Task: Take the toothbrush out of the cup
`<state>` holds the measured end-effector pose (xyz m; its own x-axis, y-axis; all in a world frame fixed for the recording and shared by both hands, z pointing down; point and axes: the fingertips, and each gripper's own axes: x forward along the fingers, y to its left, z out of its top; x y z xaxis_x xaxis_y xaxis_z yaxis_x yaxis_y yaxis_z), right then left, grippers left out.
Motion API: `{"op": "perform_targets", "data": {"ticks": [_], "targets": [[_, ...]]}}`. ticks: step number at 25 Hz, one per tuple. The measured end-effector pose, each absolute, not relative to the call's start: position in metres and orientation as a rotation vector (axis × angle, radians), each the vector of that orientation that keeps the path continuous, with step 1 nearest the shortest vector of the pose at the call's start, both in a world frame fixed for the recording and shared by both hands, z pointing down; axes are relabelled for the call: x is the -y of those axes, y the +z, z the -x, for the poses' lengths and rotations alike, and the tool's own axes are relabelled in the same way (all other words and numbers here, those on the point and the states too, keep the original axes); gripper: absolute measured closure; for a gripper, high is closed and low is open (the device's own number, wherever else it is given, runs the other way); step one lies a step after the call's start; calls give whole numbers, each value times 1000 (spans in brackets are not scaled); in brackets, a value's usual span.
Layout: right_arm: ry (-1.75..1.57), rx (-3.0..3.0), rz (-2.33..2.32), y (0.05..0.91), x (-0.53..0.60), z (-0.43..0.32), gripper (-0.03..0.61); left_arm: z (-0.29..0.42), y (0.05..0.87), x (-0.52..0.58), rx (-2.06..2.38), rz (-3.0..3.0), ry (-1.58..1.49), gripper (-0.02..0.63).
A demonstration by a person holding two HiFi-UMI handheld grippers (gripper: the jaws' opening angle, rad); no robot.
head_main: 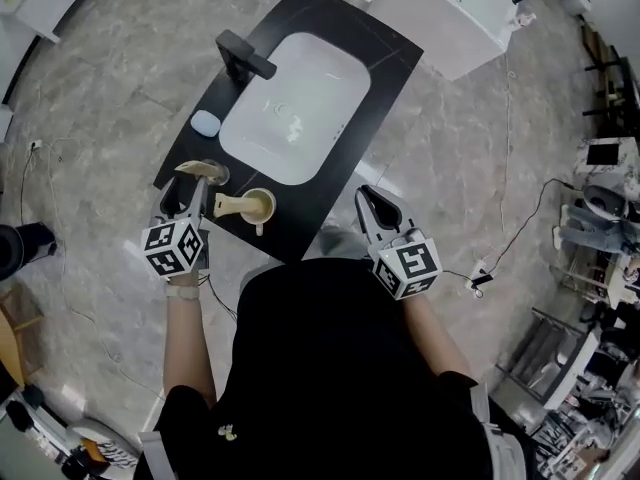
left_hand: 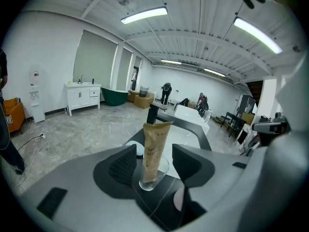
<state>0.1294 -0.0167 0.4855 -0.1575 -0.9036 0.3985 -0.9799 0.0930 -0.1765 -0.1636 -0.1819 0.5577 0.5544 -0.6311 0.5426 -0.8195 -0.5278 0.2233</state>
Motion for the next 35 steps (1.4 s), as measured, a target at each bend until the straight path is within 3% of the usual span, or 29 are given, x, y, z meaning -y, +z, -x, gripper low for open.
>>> {"op": "perform_targets", "data": {"ticks": [8,10,14,24,35], "targets": [[604,2093,-2013,486,4,-143,532,159,574,198,1163,-2340,565,397],[608,2078,-2028,486,0,-146,532,160,575,198,1174,-2342,580,481],[613,2061,-2048,486,-5,-151,532,156,574,198,1180,-2359,605,538],[617,2068,-2059,486,-12,-156,532,151,569,193,1197,-2370,620,565],[621,2162,-1958,490,4,-149,532,156,499,189,1284,-2434,514,572]]}}
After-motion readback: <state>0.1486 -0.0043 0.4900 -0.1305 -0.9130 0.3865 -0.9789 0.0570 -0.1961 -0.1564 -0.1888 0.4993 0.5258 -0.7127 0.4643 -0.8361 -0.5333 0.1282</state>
